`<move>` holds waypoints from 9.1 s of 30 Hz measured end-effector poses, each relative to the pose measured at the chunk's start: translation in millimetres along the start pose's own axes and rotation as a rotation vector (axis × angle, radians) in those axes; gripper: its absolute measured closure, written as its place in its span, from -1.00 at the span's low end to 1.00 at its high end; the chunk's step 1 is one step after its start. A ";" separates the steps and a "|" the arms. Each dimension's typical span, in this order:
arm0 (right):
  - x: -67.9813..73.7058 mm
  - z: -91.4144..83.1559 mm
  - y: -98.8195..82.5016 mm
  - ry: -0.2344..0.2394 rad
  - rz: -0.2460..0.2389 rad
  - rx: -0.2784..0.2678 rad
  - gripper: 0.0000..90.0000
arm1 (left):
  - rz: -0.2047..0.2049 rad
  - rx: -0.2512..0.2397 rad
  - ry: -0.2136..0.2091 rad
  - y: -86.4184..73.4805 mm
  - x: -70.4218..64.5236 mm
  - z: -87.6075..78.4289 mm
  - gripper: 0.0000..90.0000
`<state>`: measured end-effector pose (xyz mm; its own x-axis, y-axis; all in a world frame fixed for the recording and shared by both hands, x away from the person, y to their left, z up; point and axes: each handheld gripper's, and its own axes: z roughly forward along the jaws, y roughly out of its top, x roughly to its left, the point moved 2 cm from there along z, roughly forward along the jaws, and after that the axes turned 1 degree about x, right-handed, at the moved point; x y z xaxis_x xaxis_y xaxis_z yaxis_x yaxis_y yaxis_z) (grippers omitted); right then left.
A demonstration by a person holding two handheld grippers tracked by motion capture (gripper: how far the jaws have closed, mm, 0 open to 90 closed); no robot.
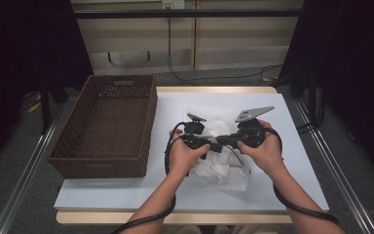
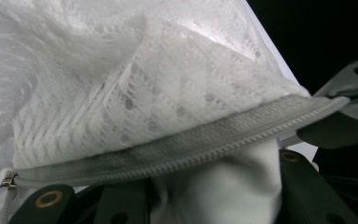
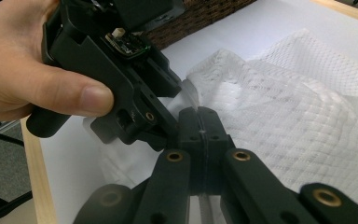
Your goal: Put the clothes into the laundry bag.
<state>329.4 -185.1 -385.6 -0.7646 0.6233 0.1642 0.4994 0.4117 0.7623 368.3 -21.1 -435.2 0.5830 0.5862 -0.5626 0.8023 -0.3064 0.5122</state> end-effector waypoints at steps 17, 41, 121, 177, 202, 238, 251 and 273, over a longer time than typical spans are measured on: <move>1.2 3.2 -3.2 0.006 0.001 0.007 1.00 | -0.010 -0.028 0.052 1.5 11.0 -0.2 0.38; -2.0 11.6 -13.8 0.006 0.011 0.039 1.00 | 0.082 0.035 0.154 -3.4 21.9 6.3 -0.13; 0.9 19.4 -23.8 0.016 0.035 0.039 1.00 | 0.261 0.255 0.319 -49.9 4.1 8.7 0.45; 2.7 6.3 -31.4 0.061 0.019 -0.016 1.00 | 0.083 0.123 0.134 -33.6 -8.7 -19.3 0.55; 4.1 5.7 -28.3 0.071 0.008 -0.028 1.00 | 0.056 0.065 0.127 -26.8 -3.4 -17.0 0.55; 3.1 3.0 -27.3 0.072 0.015 -0.049 1.00 | 0.052 -0.022 0.114 -20.8 -9.4 -24.7 0.55; 4.2 4.0 -27.3 0.072 0.008 -0.043 1.00 | 0.047 -0.043 0.124 -20.3 -7.7 -5.6 0.53; 0.7 8.9 -32.5 0.068 0.020 -0.021 1.00 | 0.121 0.035 0.237 -29.0 1.7 -5.1 -0.24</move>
<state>316.3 -192.0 -415.8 -0.7807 0.5845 0.2212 0.5069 0.3851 0.7712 345.4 -7.4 -447.7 0.6325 0.7013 -0.3288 0.7346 -0.4083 0.5419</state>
